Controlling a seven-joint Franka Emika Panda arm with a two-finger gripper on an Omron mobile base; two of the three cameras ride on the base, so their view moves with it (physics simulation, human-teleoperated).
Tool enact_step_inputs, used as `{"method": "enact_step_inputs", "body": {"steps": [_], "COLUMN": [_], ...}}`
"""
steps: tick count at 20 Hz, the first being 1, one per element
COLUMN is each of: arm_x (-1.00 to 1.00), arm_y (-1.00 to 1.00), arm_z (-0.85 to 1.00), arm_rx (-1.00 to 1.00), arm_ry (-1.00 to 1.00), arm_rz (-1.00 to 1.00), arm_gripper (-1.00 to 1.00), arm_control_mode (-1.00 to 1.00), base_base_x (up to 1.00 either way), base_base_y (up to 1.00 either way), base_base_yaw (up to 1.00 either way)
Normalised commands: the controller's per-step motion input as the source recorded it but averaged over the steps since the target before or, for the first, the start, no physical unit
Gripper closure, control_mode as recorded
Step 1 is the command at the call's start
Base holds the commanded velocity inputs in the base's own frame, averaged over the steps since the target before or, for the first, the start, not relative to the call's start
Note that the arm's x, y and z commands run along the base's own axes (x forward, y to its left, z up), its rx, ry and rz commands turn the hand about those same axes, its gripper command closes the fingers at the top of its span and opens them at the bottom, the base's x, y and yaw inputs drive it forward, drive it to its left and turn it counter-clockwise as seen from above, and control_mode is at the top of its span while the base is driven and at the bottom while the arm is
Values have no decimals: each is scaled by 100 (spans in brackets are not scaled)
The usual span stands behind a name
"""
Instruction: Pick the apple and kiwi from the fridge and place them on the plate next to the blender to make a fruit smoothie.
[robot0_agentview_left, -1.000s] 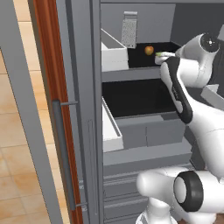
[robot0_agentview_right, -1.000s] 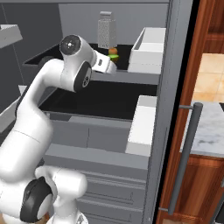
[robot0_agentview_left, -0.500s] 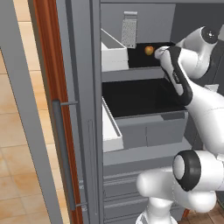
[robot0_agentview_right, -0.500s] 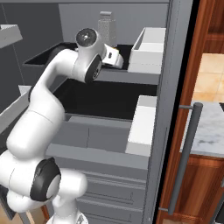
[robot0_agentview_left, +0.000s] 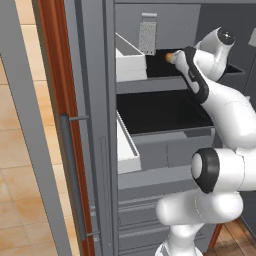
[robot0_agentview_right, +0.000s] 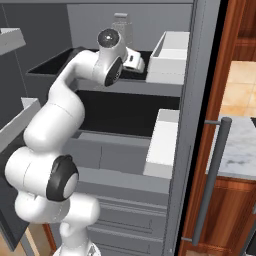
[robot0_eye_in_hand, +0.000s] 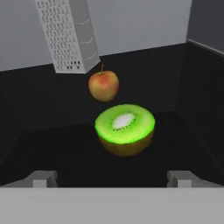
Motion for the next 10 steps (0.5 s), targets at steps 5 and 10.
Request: {"method": "enact_step_inputs", "body": {"steps": [5, 10], "arm_x": [52, 45], "arm_y": [0, -1], "arm_z": [-18, -16], "arm_rx": [-2, -2], "arm_ry": [3, 2], "arm_rz": [0, 0], "arm_gripper": [-100, -100], "arm_control_mode": [-100, -100], "base_base_x": [0, 0], "base_base_y": [0, 0], "base_base_yaw": [0, 0]}}
